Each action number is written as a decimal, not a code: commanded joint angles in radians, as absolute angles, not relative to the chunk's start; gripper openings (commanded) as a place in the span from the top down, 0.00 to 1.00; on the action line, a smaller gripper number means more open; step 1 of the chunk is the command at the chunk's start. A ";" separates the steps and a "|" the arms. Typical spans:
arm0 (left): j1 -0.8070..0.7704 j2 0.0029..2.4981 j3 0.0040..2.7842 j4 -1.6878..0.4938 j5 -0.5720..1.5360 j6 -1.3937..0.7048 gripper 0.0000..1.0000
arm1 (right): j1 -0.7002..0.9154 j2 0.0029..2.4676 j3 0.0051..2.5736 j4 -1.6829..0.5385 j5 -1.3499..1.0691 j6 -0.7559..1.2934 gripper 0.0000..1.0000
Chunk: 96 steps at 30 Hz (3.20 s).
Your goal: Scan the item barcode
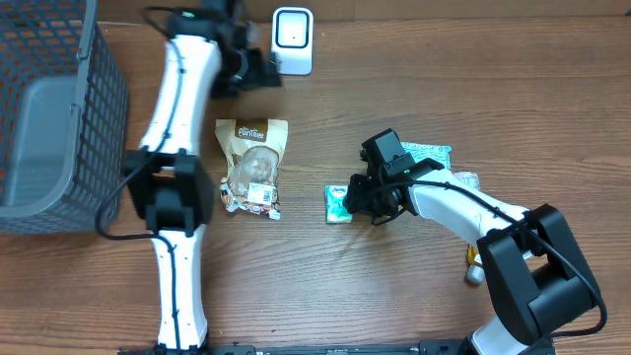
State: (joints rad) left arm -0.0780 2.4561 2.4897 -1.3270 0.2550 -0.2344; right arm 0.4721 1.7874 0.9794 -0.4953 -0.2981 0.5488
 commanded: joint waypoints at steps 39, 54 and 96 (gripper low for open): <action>0.066 2.407 2.526 -1.361 0.221 -0.247 0.00 | 0.477 1.798 0.968 -0.480 -0.294 0.551 0.70; 0.066 2.407 2.526 -1.361 0.221 -0.247 0.00 | 0.474 1.736 1.008 -0.481 -0.320 0.508 0.64; 0.066 2.407 2.526 -1.361 0.221 -0.247 0.00 | 0.445 1.798 0.964 -0.455 -0.508 0.490 0.96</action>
